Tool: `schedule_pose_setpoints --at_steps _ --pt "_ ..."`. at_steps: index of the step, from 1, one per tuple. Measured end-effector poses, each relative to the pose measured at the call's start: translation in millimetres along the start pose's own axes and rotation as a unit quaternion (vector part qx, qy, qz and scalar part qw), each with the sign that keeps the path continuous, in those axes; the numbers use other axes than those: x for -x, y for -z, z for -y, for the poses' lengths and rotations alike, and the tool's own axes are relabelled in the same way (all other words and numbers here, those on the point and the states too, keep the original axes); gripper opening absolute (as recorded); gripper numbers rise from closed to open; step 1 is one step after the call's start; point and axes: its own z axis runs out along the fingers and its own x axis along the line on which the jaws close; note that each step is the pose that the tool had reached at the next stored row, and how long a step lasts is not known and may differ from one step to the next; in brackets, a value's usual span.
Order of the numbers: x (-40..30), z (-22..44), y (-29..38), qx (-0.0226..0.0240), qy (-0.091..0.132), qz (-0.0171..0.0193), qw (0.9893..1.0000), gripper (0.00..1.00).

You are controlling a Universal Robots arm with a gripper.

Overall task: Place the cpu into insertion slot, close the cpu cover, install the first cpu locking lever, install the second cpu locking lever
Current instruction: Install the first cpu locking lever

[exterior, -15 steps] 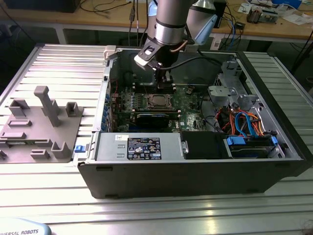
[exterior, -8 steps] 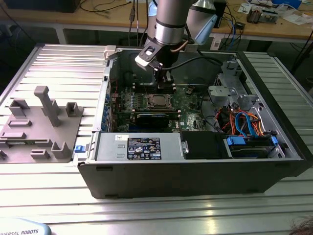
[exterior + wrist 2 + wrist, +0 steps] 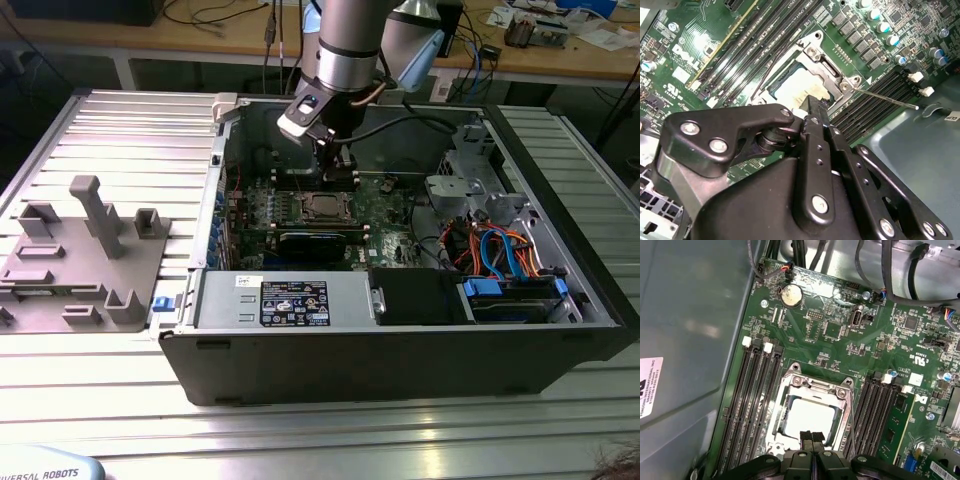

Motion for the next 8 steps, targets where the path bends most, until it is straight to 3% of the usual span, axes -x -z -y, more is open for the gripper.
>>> schedule_pose_setpoints --at_steps 4,6,8 --pt "0.0 0.0 0.0 0.0002 0.011 0.0007 0.9999 0.11" --pt "0.0 0.0 0.0 0.0010 0.042 0.0026 0.9991 0.11" --pt "0.0 0.0 0.0 0.0013 0.057 0.0035 0.9984 0.11"
